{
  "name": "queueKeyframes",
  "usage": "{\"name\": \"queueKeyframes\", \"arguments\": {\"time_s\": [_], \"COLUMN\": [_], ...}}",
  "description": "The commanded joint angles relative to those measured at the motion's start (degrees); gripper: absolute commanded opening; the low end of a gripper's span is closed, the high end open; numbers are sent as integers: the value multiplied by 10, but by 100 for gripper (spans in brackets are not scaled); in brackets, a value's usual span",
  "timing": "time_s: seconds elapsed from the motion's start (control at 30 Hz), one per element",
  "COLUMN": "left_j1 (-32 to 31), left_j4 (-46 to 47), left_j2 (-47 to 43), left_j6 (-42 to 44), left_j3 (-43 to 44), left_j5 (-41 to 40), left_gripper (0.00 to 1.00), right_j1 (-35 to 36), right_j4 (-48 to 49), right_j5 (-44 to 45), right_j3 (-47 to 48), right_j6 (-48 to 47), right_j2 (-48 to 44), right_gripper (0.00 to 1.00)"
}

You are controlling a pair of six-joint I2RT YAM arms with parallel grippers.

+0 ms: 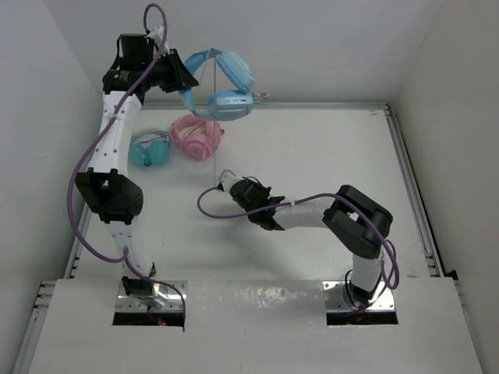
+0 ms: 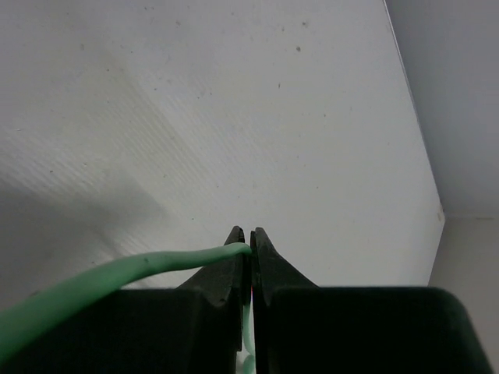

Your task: Wrap the headphones

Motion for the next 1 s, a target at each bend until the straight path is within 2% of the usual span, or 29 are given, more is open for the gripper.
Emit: {"name": "queueKeyframes", "arguments": {"time_s": [0.0, 0.07, 0.17, 0.2, 0.37, 0.53, 0.63, 0.67, 0.7, 0.73, 0.8, 0.97], "left_j1": [14, 14, 10, 7, -10, -19, -51, -59, -76, -84, -110, -160], "left_j4": [167, 192, 199, 204, 222, 230, 252, 262, 296, 311, 352, 348], "left_j2": [-26, -19, -8, -4, -4, -7, -31, -51, -63, -75, -107, -153], "left_j6": [-3, 16, 17, 19, 38, 74, 169, 203, 264, 295, 373, 459], "left_j3": [22, -1, -13, -26, -87, -115, -165, -210, -236, -290, -343, -449], "left_j5": [-195, -218, -228, -230, -241, -233, -304, -354, -372, -388, -426, -429], "left_gripper": [0, 0, 0, 0, 0, 0, 0, 0, 0, 0, 0, 0], "right_j1": [54, 97, 115, 120, 119, 108, 89, 82, 66, 58, 29, -24], "right_j4": [-144, -144, -138, -143, -164, -247, -366, -413, -427, -434, -439, -405], "right_j5": [-61, -98, -110, -140, -215, -236, -226, -209, -196, -176, -124, -70], "right_j3": [-7, 14, 48, 76, 162, 255, 349, 383, 392, 394, 390, 388], "right_j6": [-101, -113, -122, -124, -129, -114, -89, -83, -79, -71, -66, -69], "right_j2": [-22, -38, -35, -34, -42, -21, -15, -24, -31, -40, -66, -93], "right_gripper": [0, 0, 0, 0, 0, 0, 0, 0, 0, 0, 0, 0]}}
